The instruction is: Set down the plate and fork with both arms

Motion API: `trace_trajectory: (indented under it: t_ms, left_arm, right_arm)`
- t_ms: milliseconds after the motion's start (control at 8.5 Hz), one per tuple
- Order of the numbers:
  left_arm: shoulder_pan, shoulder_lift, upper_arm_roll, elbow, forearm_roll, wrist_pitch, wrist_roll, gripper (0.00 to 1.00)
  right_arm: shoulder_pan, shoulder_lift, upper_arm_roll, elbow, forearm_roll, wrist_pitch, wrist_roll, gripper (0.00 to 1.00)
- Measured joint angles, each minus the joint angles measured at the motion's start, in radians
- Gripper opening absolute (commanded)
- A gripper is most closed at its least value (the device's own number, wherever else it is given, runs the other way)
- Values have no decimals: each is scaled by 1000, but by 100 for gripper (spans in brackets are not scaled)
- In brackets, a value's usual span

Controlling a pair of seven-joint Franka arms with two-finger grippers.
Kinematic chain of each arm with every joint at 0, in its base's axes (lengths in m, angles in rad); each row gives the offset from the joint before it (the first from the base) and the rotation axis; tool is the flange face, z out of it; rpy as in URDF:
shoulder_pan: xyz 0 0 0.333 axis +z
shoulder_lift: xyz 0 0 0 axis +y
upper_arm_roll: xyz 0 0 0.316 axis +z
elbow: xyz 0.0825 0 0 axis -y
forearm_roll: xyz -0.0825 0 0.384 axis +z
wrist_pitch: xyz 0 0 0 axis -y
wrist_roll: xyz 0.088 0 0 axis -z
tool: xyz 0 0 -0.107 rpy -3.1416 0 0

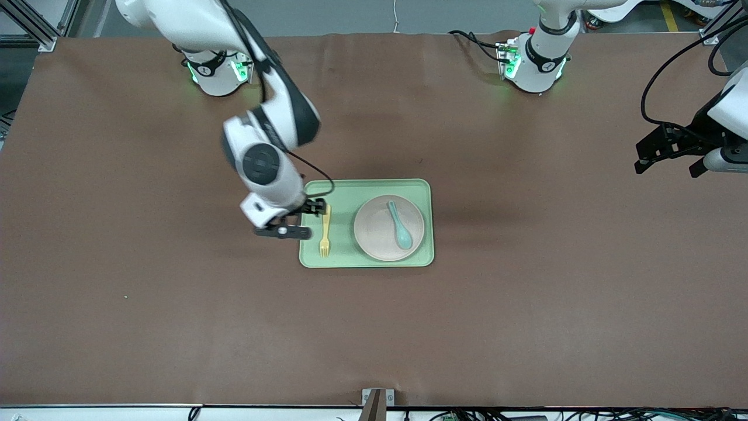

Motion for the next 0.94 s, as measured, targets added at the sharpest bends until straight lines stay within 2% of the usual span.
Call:
trace_trajectory:
  t_ms: [118, 353, 471, 706, 824, 941]
  left_arm:
    - [0, 0, 0, 0, 0, 0, 0, 100]
    - [1, 0, -1, 0, 0, 0, 0, 100]
    - [1, 0, -1, 0, 0, 0, 0, 100]
    - [2, -1, -1, 0, 0, 0, 0, 100]
    - [2, -1, -1, 1, 0, 0, 0, 100]
    - [3, -1, -1, 1, 0, 0, 0, 100]
  right_arm:
    - [-70, -112, -3, 3, 0, -88, -28, 88]
    - [-223, -261, -6, 12, 0, -213, -156, 89]
    - [-300, -297, -10, 38, 0, -262, -227, 89]
    - [-434, -308, -23, 156, -2, -376, -408, 90]
    - [-504, -308, -28, 198, -1, -433, -521, 99]
    - [-556, -308, -29, 211, -1, -454, -585, 99]
